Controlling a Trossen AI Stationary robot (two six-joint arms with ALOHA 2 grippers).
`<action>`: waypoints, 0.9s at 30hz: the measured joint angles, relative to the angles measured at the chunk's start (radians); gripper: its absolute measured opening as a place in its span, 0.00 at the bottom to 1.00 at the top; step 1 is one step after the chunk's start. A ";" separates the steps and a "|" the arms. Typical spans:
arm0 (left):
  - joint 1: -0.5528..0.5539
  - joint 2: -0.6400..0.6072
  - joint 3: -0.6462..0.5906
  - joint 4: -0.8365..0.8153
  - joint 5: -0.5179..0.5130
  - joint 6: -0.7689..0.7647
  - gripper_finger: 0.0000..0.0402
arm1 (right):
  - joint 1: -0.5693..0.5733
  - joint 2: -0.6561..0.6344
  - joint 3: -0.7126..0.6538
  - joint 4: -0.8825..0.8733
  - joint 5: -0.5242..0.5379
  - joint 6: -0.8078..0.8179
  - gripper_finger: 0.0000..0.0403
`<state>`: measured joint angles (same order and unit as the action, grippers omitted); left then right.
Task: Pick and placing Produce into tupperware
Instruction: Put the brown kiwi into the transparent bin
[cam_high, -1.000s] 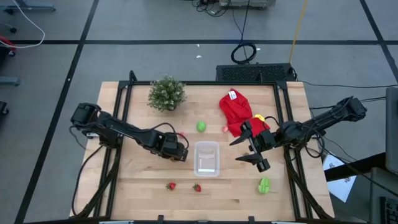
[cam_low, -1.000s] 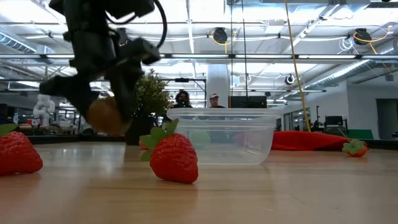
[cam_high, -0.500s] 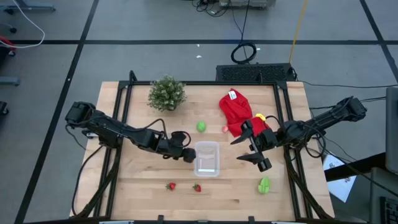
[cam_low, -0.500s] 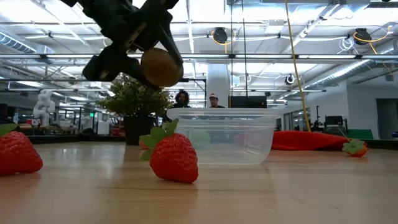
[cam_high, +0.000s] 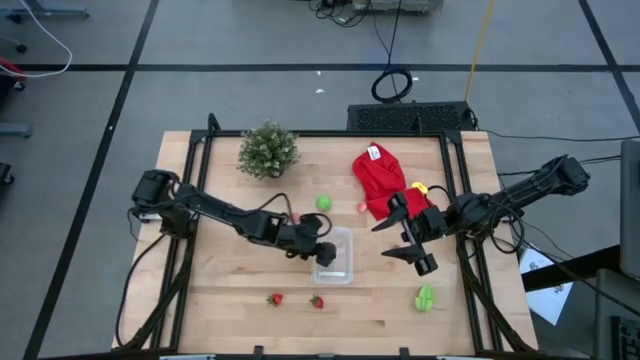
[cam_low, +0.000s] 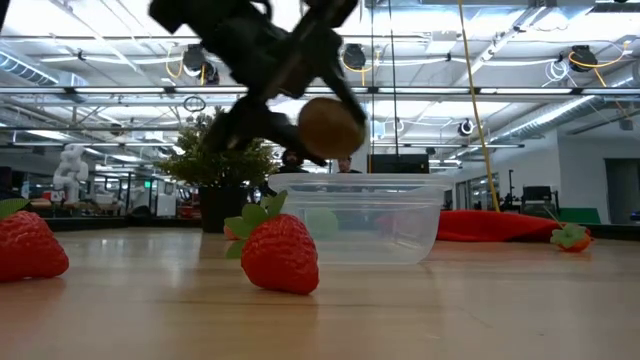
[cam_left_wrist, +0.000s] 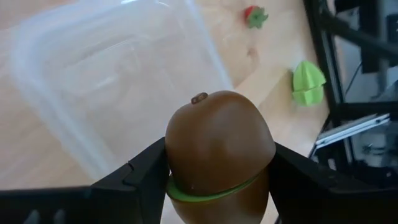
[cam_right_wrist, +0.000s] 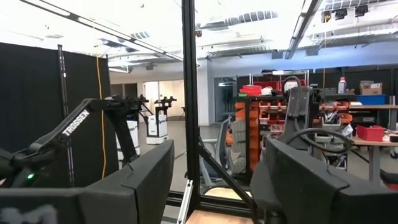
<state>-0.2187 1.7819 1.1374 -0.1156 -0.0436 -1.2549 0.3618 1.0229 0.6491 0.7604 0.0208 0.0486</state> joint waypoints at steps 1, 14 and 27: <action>0.005 0.024 0.034 -0.022 0.011 0.015 0.56 | 0.000 0.000 0.000 -0.001 0.000 0.004 0.60; 0.045 0.147 0.314 -0.435 -0.007 0.108 0.57 | 0.000 0.000 0.000 -0.013 0.000 0.048 0.60; 0.043 0.215 0.313 -0.430 0.017 0.098 0.57 | 0.000 0.000 0.001 0.024 0.000 0.037 0.60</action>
<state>-0.1753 1.9971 1.4506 -0.5454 -0.0265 -1.1570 0.3620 1.0229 0.6498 0.7844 0.0208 0.0858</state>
